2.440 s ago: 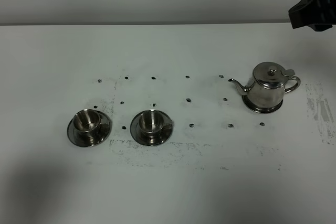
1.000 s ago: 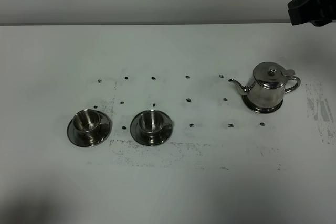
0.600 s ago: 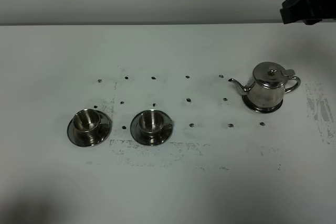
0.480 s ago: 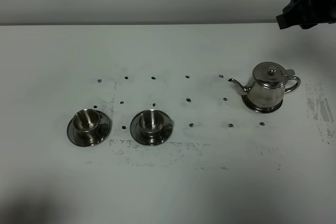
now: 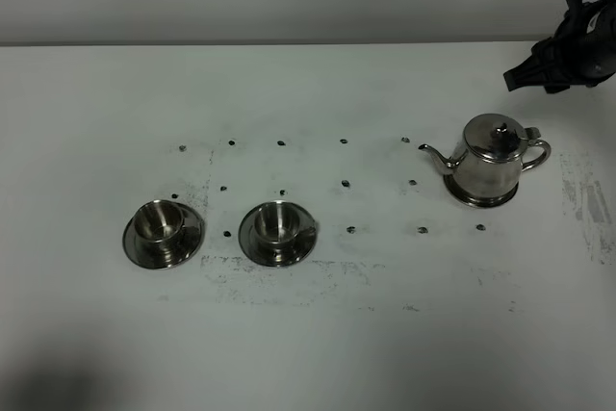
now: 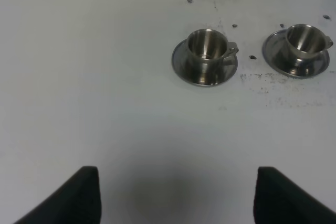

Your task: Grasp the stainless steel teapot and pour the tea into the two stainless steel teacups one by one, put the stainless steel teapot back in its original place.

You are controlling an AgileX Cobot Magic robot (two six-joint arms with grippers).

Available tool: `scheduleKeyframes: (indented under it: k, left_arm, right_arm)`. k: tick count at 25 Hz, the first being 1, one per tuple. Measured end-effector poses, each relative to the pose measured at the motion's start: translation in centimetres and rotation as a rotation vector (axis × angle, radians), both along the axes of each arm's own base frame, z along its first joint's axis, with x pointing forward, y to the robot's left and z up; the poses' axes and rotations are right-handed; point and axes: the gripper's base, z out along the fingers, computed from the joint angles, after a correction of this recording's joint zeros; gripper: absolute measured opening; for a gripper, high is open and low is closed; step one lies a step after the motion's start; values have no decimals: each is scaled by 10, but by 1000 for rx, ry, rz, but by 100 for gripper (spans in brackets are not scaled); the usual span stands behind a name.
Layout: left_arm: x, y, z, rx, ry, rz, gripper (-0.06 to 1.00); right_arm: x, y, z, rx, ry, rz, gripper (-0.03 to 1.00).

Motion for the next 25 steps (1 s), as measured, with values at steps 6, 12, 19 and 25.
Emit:
scheduleKeyframes:
  k: [6, 12, 19, 25]
  left_arm:
    - [0, 0, 0, 0, 0, 0, 59]
    - [0, 0, 0, 0, 0, 0, 59]
    - [0, 0, 0, 0, 0, 0, 59]
    - [0, 0, 0, 0, 0, 0, 59]
  right_arm:
    - [7, -11, -31, 12, 61, -32, 41]
    - [3, -8, -39, 31, 140, -13, 41]
    - [-7, -7, -44, 24, 268, 22, 41]
    - [-16, -6, -47, 36, 364, 18, 41]
